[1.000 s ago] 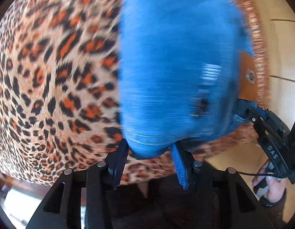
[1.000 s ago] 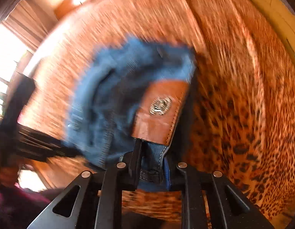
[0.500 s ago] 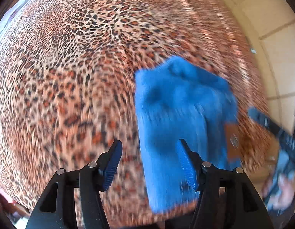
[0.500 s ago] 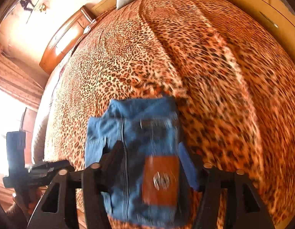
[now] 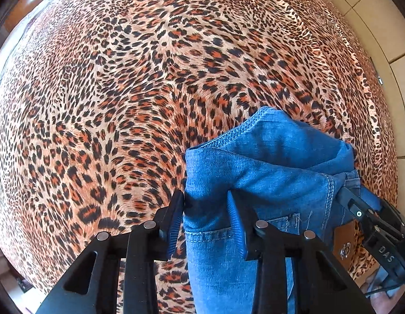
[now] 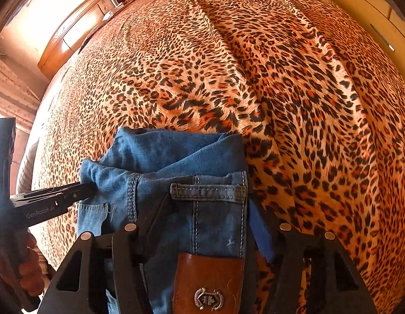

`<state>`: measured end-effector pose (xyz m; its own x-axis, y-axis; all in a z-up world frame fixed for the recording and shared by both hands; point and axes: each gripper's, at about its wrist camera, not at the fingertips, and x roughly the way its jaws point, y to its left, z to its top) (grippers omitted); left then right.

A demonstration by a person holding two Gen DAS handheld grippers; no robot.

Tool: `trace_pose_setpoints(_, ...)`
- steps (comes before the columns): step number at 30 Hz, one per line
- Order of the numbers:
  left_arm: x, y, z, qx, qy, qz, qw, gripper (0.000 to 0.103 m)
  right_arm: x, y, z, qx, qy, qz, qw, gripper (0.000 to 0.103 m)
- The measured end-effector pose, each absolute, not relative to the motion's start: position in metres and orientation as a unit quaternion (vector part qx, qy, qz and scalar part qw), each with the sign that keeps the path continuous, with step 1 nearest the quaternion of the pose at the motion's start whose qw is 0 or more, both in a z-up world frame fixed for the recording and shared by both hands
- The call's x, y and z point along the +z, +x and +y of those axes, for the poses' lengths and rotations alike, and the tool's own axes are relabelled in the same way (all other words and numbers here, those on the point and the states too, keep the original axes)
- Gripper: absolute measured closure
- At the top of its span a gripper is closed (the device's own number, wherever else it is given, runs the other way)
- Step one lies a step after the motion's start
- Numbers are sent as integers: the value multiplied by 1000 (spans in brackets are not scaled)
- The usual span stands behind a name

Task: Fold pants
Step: 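Lower the folded jeans onto the bedspread and open both grippers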

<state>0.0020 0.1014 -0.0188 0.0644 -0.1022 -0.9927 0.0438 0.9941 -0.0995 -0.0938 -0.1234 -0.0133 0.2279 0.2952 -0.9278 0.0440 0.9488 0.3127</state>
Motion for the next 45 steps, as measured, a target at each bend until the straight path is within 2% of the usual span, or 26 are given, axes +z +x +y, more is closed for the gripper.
trace_pose_setpoints(1, -18, 4, 103, -50, -23, 684, 727, 71, -14, -92, -125, 82, 135, 617, 771, 47)
trace_pose_setpoints(3, -17, 5, 101, -52, -26, 684, 727, 74, -13, -87, -124, 88, 130, 619, 769, 56)
trace_pose_setpoints(7, -28, 20, 109, -47, -3, 685, 727, 73, -19, -85, -125, 84, 94, 626, 769, 61)
trace_pose_setpoints(9, -31, 20, 109, -43, -8, 689, 724, 73, -27, -90, -127, 79, 81, 639, 761, 55)
trace_pose_setpoints(14, -14, 5, 133, -76, -48, 701, 708, 71, -5, -102, -155, 85, 165, 627, 757, 51)
trace_pose_setpoints(16, -8, -7, 145, -81, -57, 704, 703, 63, 12, -119, -166, 95, 183, 616, 760, 49)
trace_pose_setpoints(17, -5, -15, 149, -84, -64, 707, 700, 60, 17, -128, -169, 104, 191, 619, 755, 43)
trace_pose_setpoints(21, -7, -52, 154, -96, -88, 723, 679, 56, 23, -167, -164, 134, 183, 634, 739, 41)
trace_pose_setpoints(25, -22, -80, 152, -91, -93, 736, 664, 43, 8, -197, -156, 114, 153, 661, 726, 40)
trace_pose_setpoints(27, -30, -84, 148, -86, -93, 743, 658, 45, -4, -207, -156, 112, 165, 669, 716, 38)
trace_pose_setpoints(28, -29, -86, 146, -91, -102, 748, 649, 57, -8, -210, -155, 120, 174, 670, 711, 40)
trace_pose_setpoints(29, -26, -89, 142, -106, -114, 752, 641, 66, -7, -212, -151, 129, 161, 666, 717, 51)
trace_pose_setpoints(30, -22, -94, 139, -115, -116, 751, 640, 70, 1, -214, -148, 147, 151, 658, 723, 80)
trace_pose_setpoints(33, -22, -109, 124, -115, -57, 736, 665, 68, 29, -229, -135, 178, 84, 627, 754, 85)
trace_pose_setpoints(36, -33, -117, 120, -105, -38, 722, 683, 61, -8, -237, -138, 151, 37, 667, 729, 83)
trace_pose_setpoints(39, -22, -120, 121, -114, -36, 722, 681, 63, -14, -237, -149, 138, 81, 671, 724, 76)
trace_pose_setpoints(42, 6, -114, 132, -137, -55, 718, 680, 67, 4, -230, -169, 128, 138, 659, 728, 72)
trace_pose_setpoints(43, 15, -108, 136, -139, -60, 710, 688, 67, 15, -225, -175, 124, 151, 646, 738, 69)
trace_pose_setpoints(45, 39, -84, 139, -141, -70, 678, 718, 63, 30, -212, -180, 120, 162, 619, 759, 52)
